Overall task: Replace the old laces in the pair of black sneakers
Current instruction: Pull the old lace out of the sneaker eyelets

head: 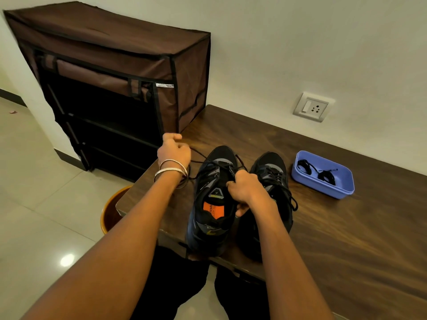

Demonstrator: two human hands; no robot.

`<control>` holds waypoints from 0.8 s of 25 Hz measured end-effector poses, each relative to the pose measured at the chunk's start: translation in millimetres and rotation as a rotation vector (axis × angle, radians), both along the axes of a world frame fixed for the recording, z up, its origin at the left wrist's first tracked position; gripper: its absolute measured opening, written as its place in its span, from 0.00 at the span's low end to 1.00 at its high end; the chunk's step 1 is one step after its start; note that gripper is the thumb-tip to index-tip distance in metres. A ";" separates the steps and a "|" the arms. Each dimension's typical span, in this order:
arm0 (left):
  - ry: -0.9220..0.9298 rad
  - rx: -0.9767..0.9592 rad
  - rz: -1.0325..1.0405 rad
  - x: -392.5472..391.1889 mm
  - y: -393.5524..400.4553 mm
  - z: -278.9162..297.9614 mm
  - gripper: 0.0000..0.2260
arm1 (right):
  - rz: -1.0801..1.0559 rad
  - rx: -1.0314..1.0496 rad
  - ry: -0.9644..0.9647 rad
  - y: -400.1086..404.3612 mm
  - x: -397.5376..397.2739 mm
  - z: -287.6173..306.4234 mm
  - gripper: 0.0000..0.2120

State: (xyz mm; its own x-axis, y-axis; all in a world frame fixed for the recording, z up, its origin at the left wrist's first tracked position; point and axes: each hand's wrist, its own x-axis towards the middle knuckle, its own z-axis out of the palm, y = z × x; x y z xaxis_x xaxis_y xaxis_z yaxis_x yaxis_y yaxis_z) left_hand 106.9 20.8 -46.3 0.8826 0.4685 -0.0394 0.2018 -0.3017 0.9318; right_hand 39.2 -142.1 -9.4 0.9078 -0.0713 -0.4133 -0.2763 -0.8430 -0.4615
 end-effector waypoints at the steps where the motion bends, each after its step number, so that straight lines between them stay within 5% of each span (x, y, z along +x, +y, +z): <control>1: -0.037 0.221 -0.054 -2.4 -2.5 3.8 0.14 | 0.003 0.007 0.002 -0.7 0.0 -1.5 0.10; 6: -0.037 0.978 -0.628 -13.5 -39.9 18.6 0.11 | 0.026 -0.021 -0.010 0.0 3.4 -3.6 0.06; 13: 0.044 0.991 -0.545 -19.9 -65.1 20.2 0.11 | 0.038 -0.049 -0.025 0.5 4.0 -3.9 0.07; 17: -0.018 0.599 -0.376 -17.3 -62.9 18.3 0.11 | 0.031 -0.101 -0.060 -2.6 4.3 -3.6 0.08; 20: -0.030 -0.475 -0.177 -2.4 -56.5 21.5 0.10 | 0.015 -0.095 -0.069 -2.0 5.3 -4.1 0.08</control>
